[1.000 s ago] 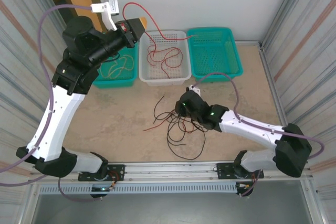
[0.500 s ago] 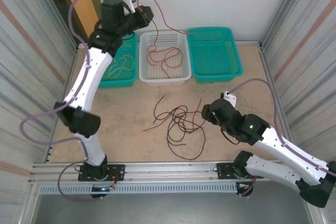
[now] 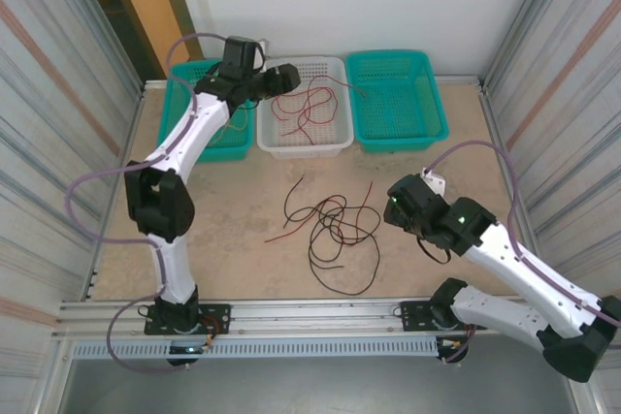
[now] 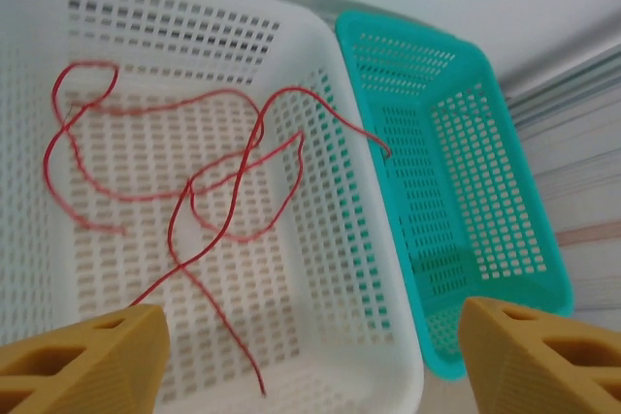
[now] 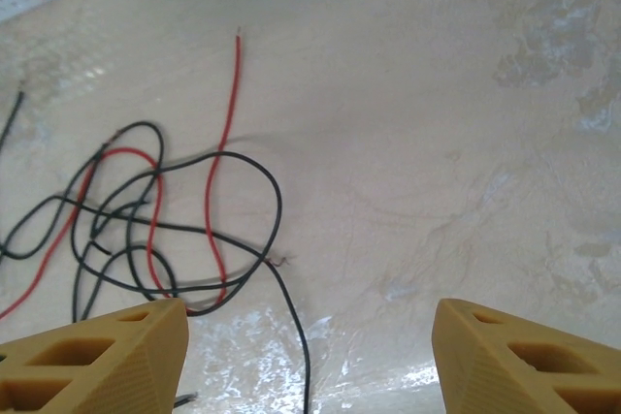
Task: Untangle the cables
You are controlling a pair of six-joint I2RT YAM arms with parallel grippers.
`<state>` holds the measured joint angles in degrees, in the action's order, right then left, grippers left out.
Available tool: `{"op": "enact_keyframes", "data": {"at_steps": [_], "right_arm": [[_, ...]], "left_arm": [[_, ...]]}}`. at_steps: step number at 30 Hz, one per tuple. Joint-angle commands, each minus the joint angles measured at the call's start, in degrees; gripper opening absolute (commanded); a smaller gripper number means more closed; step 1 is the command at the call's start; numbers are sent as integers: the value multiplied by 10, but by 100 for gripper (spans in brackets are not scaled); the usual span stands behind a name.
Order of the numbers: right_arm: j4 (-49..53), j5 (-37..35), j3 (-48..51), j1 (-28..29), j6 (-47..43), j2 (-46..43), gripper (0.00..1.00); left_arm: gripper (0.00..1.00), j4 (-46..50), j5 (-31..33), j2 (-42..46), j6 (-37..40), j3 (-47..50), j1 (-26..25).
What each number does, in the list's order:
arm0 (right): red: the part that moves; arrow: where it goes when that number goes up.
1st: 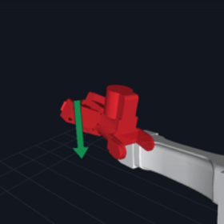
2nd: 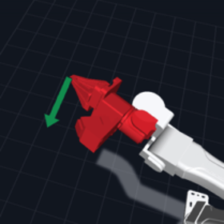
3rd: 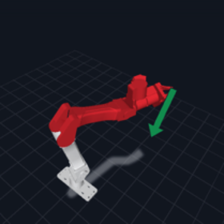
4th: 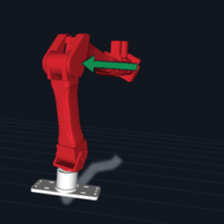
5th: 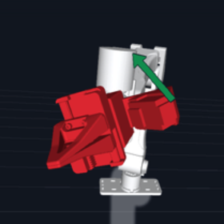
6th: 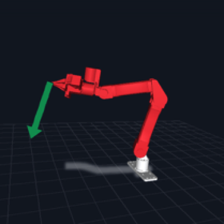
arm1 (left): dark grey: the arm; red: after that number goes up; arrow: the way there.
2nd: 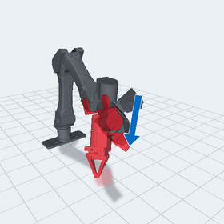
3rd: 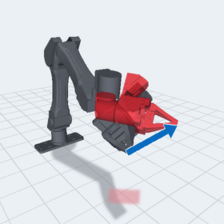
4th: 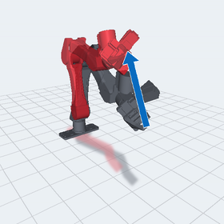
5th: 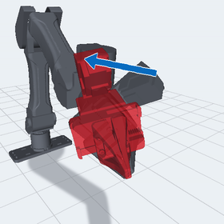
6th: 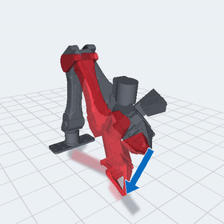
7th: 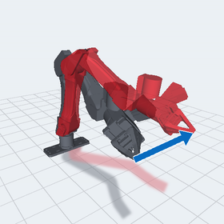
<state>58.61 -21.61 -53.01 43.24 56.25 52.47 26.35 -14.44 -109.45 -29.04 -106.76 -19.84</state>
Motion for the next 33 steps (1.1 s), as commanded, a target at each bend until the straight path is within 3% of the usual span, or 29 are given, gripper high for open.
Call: {"op": "enact_keyframes", "data": {"at_steps": [1,7,9,13,19,25,29,33], "right_arm": [[8,42,-9,-35,-30,17,66],[-54,118,1,-104,-58,29,64],[-79,134,3,-109,-71,36,64],[-79,161,-3,-122,-80,100,64],[-120,199,36,-123,-71,147,62],[-159,225,72,-127,-68,168,62],[-165,228,80,-131,-68,176,62],[-169,239,80,-147,-71,174,62]], "left_arm": [[73,-46,-12,123,22,60,0],[58,-96,-29,239,63,205,-8],[52,-77,-29,219,82,188,-4],[51,-28,-60,129,93,108,0],[58,-20,-37,3,102,24,-6],[60,60,-11,-157,101,-135,-12],[75,92,40,-229,127,-219,-27],[79,115,51,-303,151,-304,-38]]}}
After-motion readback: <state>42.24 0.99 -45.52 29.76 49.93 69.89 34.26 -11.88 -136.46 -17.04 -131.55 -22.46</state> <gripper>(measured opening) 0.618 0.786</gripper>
